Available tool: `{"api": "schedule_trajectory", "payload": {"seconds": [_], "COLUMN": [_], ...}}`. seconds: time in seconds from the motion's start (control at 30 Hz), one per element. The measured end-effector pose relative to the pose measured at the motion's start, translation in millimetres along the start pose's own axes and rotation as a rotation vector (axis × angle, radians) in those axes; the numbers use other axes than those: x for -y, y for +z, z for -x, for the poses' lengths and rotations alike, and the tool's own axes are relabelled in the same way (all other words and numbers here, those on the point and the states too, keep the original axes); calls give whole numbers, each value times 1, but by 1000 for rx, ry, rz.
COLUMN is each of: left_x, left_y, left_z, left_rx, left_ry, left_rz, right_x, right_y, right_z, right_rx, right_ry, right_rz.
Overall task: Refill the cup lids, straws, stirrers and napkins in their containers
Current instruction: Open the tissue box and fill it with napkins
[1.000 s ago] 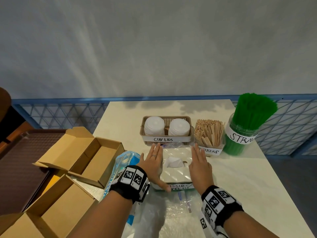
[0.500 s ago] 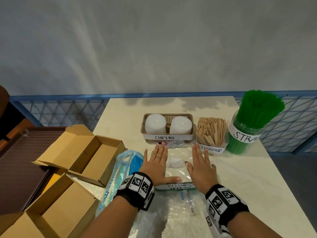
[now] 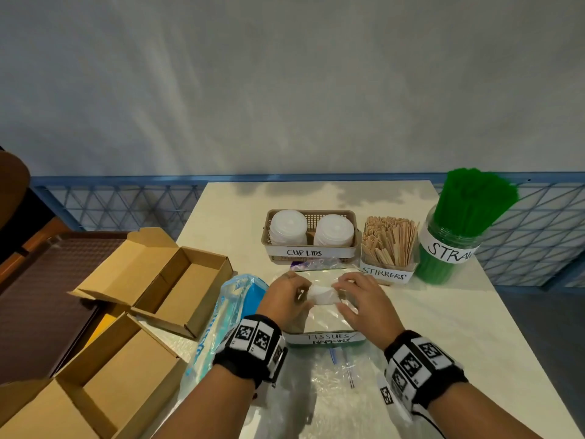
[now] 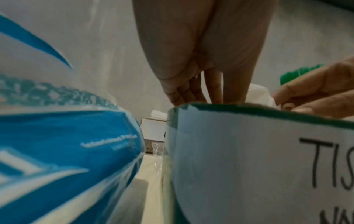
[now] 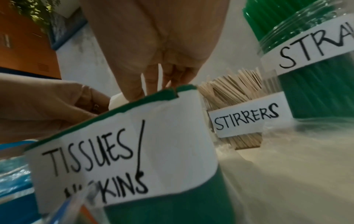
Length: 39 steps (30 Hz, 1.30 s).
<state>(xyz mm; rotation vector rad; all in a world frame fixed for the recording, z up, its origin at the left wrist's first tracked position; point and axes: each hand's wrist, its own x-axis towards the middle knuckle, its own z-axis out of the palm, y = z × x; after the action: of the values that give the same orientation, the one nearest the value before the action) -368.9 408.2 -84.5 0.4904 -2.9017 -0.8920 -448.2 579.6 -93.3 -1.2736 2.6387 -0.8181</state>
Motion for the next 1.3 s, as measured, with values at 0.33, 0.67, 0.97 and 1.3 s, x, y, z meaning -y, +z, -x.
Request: {"api": "schedule_trajectory", "payload": {"seconds": [0.33,0.67,0.97,1.3], "left_x": [2,3,16,19], "left_y": [6,7,-6,-8], "left_z": [3,1,-4,-8], "left_rx": [6,-38,74,57], "left_ry": [-86,-87,-15,-33], "left_rz": [298,400,433,332], "right_x": [6,4,-11,-12], "right_y": [-9,-6,-10,-8], "right_z": [-13,-22,-25,-28], "right_rx": [53,113,219,22], "right_ry": [88,-39,-20,66], "right_rz": [-210,40,-167,-354]}}
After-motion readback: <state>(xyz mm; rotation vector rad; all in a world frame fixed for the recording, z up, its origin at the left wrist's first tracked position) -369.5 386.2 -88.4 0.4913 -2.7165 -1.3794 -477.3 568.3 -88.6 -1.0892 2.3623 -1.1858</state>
